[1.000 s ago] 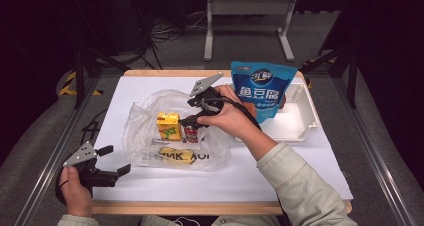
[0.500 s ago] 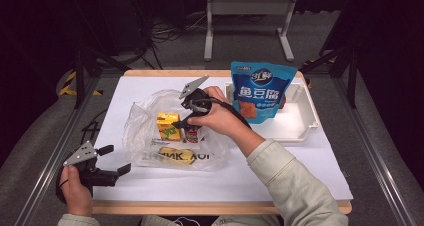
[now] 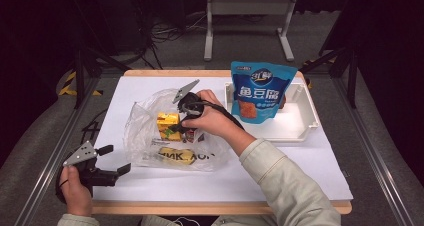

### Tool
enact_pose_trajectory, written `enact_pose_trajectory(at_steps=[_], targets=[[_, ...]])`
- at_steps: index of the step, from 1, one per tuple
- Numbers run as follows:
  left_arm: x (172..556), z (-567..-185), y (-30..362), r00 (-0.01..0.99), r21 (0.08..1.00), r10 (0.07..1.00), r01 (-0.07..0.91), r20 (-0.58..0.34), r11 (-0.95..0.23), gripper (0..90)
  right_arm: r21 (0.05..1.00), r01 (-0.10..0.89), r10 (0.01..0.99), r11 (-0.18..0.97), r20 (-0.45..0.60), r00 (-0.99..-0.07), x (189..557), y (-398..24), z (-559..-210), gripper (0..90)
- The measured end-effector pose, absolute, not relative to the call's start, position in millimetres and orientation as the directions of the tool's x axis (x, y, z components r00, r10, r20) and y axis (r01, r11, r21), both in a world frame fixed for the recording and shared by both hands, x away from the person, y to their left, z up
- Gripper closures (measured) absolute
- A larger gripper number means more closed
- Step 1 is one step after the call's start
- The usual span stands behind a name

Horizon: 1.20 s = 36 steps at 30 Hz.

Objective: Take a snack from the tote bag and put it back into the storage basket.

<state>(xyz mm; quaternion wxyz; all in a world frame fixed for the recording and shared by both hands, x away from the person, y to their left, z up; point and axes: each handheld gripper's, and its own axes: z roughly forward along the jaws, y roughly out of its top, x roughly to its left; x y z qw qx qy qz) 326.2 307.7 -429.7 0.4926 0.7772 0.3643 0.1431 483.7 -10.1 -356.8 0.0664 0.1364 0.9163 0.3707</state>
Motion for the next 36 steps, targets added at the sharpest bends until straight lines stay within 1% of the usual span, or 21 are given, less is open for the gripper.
enact_pose_trajectory(at_steps=[11, 24, 28, 29, 31, 32, 33, 36], targets=[[326, -430, 308, 0.692, 0.871, 0.708, 0.427, -0.14, -0.245, 0.9, 0.665, 0.198, 0.291, 0.72, -0.031, -0.956, 489, -2, -368, 20.2], [328, -430, 308, 0.694, 0.871, 0.706, 0.427, -0.142, -0.245, 0.9, 0.631, 0.154, 0.252, 0.761, -0.068, -0.965, 490, 11, -375, 27.9], [328, -430, 308, 0.695, 0.871, 0.706, 0.426, -0.141, -0.246, 0.9, 0.613, 0.13, 0.234, 0.779, -0.093, -0.968, 491, 12, -376, 35.0], [328, -430, 308, 0.695, 0.871, 0.706, 0.426, -0.141, -0.246, 0.8, 0.613, 0.13, 0.234, 0.779, -0.093, -0.968, 491, 12, -376, 35.0], [328, -430, 308, 0.693, 0.869, 0.707, 0.43, -0.143, -0.245, 0.9, 0.608, 0.121, 0.226, 0.785, -0.099, -0.969, 491, 12, -375, 38.4], [328, -430, 308, 0.694, 0.871, 0.706, 0.426, -0.14, -0.246, 0.9, 0.609, 0.116, 0.221, 0.785, -0.102, -0.97, 490, 13, -375, 41.5], [328, -430, 308, 0.694, 0.871, 0.706, 0.426, -0.14, -0.246, 0.9, 0.6, 0.1, 0.206, 0.794, -0.111, -0.972, 490, 13, -374, 47.2], [328, -430, 308, 0.694, 0.87, 0.707, 0.426, -0.139, -0.247, 0.9, 0.59, 0.087, 0.19, 0.803, -0.115, -0.975, 489, 13, -372, 50.3]])
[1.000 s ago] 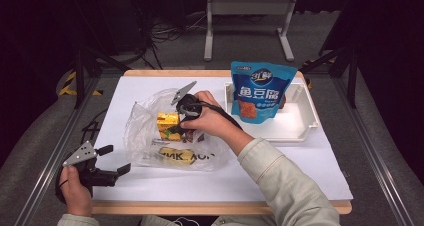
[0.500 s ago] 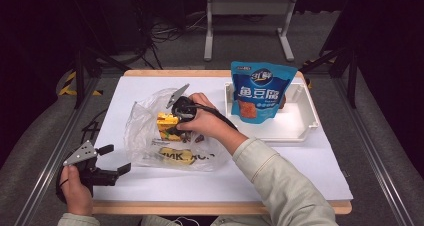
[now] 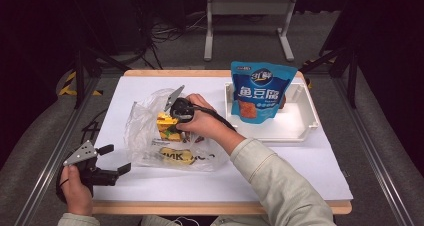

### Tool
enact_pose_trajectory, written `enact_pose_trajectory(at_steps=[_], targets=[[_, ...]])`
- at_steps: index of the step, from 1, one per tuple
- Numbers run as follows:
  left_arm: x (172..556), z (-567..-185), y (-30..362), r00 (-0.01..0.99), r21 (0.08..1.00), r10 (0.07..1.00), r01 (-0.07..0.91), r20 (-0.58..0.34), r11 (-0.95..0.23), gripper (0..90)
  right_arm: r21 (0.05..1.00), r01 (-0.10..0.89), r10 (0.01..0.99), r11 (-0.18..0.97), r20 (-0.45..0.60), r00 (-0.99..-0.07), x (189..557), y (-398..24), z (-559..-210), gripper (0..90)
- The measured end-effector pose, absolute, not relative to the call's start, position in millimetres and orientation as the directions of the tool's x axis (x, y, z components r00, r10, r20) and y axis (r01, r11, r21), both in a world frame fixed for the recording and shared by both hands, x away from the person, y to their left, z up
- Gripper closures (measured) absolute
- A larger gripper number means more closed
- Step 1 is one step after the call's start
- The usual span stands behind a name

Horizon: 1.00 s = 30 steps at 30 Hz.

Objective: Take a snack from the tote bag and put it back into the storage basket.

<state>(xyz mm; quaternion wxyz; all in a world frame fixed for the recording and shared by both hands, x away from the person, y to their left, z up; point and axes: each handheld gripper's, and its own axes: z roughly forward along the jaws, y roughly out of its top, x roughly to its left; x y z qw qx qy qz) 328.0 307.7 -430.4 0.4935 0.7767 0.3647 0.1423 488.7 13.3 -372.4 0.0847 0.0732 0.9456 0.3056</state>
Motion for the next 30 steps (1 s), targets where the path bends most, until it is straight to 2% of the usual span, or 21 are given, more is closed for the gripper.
enact_pose_trajectory(at_steps=[13, 30], targets=[[328, -430, 308, 0.693, 0.87, 0.707, 0.428, -0.142, -0.245, 0.9, 0.63, 0.056, 0.187, 0.774, -0.143, -0.972, 476, 12, -361, 52.3], [330, -430, 306, 0.694, 0.87, 0.706, 0.427, -0.14, -0.246, 0.9, 0.705, 0.04, 0.176, 0.708, -0.122, -0.977, 459, -3, -322, 52.6]])
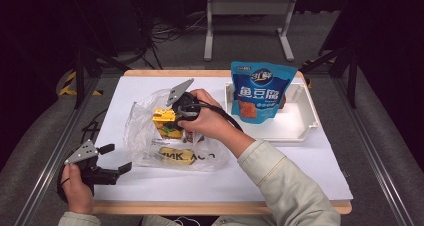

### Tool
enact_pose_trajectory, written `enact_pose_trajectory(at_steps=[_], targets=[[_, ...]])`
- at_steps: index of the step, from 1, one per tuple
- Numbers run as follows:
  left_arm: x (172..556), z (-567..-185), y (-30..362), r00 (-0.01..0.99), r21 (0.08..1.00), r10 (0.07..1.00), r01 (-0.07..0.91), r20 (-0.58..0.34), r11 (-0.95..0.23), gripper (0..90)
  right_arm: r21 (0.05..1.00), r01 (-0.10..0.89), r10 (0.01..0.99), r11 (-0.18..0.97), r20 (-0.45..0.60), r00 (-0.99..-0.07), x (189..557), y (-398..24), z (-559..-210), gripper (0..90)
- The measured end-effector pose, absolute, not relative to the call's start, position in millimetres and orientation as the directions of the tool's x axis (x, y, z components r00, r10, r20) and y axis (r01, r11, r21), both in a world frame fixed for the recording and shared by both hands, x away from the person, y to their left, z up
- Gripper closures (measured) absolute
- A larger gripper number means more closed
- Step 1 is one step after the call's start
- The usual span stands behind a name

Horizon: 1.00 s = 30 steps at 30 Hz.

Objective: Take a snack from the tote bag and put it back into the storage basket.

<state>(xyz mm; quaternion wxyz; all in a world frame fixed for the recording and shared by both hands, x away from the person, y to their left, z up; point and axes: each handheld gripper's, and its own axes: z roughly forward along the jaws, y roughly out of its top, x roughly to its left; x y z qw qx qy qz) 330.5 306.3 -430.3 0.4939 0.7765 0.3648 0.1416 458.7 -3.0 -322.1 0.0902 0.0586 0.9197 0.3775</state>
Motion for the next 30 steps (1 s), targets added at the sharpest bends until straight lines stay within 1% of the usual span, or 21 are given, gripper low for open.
enact_pose_trajectory(at_steps=[18, 30], targets=[[330, -430, 305, 0.695, 0.87, 0.705, 0.427, -0.142, -0.246, 0.8, 0.773, 0.027, 0.164, 0.634, -0.1, -0.981, 444, -22, -287, 52.6], [331, -430, 305, 0.695, 0.87, 0.705, 0.426, -0.14, -0.247, 0.9, 0.786, 0.028, 0.156, 0.618, -0.088, -0.984, 438, -37, -273, 52.6]])
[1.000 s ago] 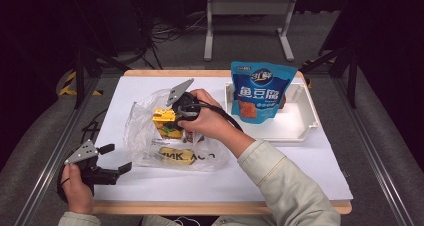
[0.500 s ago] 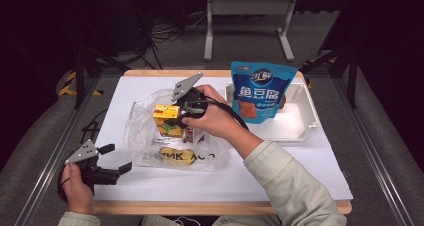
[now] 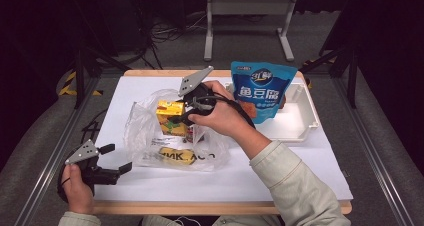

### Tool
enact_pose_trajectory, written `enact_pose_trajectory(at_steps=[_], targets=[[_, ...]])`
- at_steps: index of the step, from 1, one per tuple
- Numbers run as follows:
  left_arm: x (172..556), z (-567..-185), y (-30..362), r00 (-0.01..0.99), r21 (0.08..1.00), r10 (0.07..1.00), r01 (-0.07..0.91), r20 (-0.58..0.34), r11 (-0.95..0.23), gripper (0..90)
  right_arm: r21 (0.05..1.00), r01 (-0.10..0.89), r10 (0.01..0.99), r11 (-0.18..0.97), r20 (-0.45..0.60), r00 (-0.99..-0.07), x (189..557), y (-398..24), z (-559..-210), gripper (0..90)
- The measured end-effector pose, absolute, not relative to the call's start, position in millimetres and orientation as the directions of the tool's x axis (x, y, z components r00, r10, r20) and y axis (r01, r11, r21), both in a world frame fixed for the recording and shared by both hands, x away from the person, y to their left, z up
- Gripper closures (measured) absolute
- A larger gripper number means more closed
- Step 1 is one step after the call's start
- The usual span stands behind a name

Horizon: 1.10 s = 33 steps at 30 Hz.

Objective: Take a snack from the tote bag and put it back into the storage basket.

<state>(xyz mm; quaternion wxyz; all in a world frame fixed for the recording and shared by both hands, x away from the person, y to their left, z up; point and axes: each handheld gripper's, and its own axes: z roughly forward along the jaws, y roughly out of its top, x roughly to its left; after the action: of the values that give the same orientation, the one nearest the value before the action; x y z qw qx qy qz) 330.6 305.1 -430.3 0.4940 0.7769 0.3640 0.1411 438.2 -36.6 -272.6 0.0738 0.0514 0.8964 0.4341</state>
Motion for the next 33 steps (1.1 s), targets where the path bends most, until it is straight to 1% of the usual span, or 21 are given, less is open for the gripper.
enact_pose_trajectory(at_steps=[9, 33], targets=[[331, -430, 305, 0.695, 0.87, 0.706, 0.427, -0.139, -0.249, 0.9, 0.797, 0.036, 0.163, 0.603, -0.079, -0.983, 436, -53, -265, 52.5], [331, -431, 305, 0.693, 0.867, 0.706, 0.432, -0.144, -0.248, 0.9, 0.804, 0.084, 0.246, 0.589, -0.079, -0.966, 434, -113, -250, 52.4]])
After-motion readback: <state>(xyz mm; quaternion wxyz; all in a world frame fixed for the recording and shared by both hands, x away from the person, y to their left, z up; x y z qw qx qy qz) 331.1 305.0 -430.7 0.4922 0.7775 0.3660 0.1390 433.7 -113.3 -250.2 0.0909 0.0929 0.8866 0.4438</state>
